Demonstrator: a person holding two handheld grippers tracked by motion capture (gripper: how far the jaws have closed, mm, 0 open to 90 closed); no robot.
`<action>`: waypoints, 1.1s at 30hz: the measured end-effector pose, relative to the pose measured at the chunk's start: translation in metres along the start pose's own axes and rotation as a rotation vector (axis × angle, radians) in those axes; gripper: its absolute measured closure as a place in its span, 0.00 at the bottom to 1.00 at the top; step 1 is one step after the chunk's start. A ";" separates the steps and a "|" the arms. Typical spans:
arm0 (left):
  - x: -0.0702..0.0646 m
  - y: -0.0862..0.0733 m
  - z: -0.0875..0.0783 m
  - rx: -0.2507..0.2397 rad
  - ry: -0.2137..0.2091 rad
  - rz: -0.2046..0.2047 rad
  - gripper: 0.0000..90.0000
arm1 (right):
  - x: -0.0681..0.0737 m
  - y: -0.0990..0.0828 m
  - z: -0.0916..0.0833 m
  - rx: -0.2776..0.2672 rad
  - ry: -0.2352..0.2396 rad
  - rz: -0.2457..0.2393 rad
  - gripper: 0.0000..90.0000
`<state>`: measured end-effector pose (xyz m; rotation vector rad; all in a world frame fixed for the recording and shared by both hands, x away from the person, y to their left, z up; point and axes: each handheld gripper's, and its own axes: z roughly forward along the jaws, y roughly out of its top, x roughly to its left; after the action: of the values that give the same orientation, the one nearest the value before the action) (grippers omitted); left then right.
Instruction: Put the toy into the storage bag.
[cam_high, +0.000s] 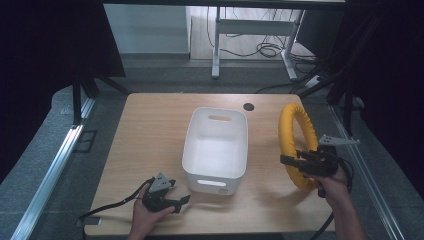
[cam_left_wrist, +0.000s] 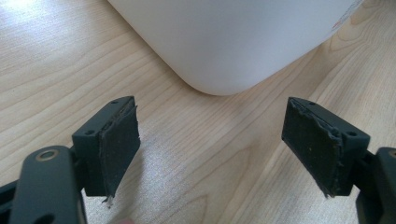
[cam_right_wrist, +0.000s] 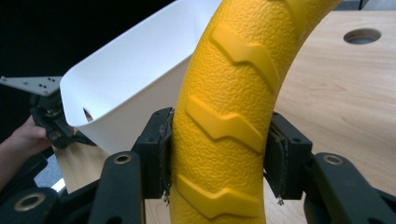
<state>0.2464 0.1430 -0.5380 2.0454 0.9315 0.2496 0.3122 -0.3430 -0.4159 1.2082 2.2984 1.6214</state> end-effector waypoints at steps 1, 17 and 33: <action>0.000 0.000 0.000 0.000 0.000 0.000 0.21 | 0.000 0.000 0.000 0.000 0.000 0.000 0.55; 0.000 0.000 0.000 -0.001 0.001 -0.001 0.21 | 0.008 0.011 -0.004 -0.151 0.075 -0.008 0.55; 0.000 0.000 0.001 0.002 -0.002 -0.002 0.21 | 0.025 0.021 -0.001 -0.251 0.070 -0.024 0.55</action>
<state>0.2466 0.1425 -0.5387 2.0459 0.9326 0.2458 0.3059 -0.3254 -0.3894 1.0789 2.0575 1.9020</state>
